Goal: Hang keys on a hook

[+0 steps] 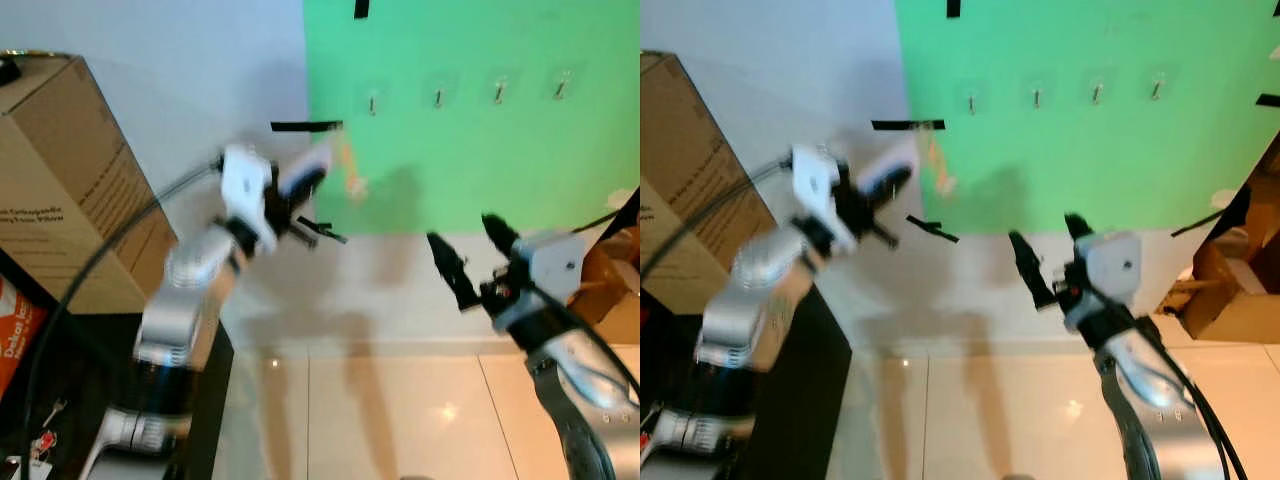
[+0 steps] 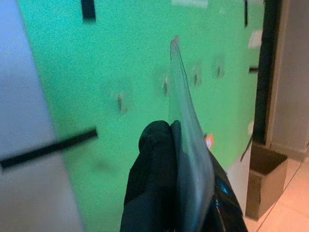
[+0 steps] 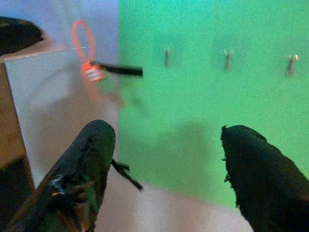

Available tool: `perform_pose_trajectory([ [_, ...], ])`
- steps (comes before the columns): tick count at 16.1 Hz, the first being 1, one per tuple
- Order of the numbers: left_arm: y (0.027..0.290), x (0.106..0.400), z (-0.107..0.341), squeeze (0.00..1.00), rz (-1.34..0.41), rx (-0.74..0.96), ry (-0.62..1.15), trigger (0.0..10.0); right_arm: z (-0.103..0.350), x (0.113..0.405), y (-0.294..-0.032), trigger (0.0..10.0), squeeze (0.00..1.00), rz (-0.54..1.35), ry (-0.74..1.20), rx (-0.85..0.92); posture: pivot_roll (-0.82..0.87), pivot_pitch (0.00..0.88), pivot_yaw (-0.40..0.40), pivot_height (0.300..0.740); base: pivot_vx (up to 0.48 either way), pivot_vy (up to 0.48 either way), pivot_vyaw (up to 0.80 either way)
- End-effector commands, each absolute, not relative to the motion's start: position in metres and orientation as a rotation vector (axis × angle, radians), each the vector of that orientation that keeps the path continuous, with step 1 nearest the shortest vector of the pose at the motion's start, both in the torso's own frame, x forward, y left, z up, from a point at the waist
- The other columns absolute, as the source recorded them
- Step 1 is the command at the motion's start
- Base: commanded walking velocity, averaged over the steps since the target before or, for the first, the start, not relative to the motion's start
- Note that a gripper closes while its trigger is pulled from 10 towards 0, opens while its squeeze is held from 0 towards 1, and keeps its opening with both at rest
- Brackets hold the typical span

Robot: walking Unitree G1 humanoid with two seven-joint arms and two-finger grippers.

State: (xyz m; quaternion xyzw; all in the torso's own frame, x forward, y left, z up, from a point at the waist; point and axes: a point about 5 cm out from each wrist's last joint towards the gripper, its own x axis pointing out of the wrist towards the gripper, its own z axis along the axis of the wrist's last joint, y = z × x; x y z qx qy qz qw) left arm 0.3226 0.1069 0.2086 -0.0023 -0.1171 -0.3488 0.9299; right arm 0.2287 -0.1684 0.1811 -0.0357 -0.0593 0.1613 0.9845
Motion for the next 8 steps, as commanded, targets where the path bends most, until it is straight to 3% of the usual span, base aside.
perform_pose_trajectory([
  [1, 0.11, 0.327, 0.216, 0.0, -0.722, -0.015, -0.246, 10.0, 0.19, 0.231, -0.165, 10.0, 1.0, 0.354, -0.15, -0.05, -0.22, 0.0, 0.111, 0.74, 0.0, 0.0, 0.0],
  [8, 0.096, 0.333, 0.247, 0.0, -0.898, 0.031, -0.301, 10.0, 0.225, 0.248, -0.137, 10.0, 1.0, 0.465, -0.261, -0.08, -0.21, 0.0, 0.136, 0.74, 0.0, 0.0, 0.0],
])
